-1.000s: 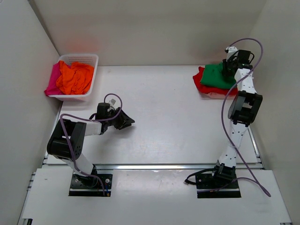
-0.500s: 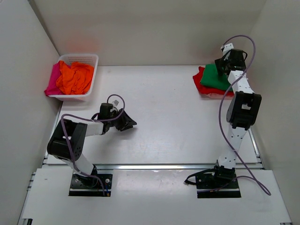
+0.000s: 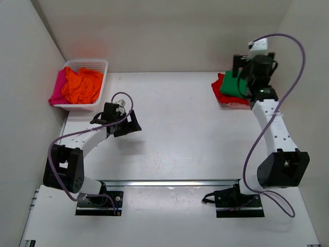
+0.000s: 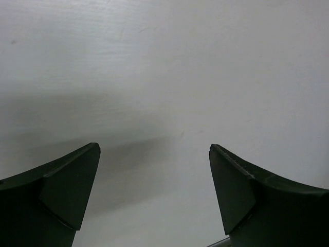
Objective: Fold and stack the t-shirts
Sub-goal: Put the neatly folded tshirt into the corner of the board with the right arm
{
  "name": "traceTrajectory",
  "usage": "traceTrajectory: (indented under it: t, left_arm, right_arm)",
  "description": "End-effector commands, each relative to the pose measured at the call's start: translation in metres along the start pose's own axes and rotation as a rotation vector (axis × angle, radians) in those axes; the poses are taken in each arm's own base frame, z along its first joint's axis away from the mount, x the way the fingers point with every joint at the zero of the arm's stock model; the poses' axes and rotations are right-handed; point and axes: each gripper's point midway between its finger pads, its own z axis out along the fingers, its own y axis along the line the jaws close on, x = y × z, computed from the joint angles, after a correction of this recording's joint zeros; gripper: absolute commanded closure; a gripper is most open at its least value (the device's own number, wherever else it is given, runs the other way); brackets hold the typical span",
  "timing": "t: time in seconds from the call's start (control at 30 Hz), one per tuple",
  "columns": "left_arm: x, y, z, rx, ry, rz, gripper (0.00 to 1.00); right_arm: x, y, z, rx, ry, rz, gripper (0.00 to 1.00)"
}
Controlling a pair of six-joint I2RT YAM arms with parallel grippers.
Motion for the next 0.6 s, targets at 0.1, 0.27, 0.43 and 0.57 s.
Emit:
traceTrajectory:
  t: [0.1,0.27,0.43,0.57]
  left_arm:
    - [0.029,0.030,-0.033,-0.091,0.060,0.102,0.02]
    - [0.035,0.011,-0.056,-0.048,-0.023,0.200,0.01]
    - [0.042,0.005,-0.067,-0.012,-0.050,0.227,0.01]
    - [0.053,0.004,-0.068,0.041,-0.062,0.265,0.01]
  right_arm:
    - [0.133,0.168,-0.081,-0.379,0.392,0.083,0.01]
    - [0.177,0.219,-0.157,-0.604,0.586,0.254,0.01]
    - [0.201,0.235,-0.209,-0.686,0.601,0.326,0.01]
    - [0.199,0.232,-0.224,-0.733,0.532,0.376,0.00]
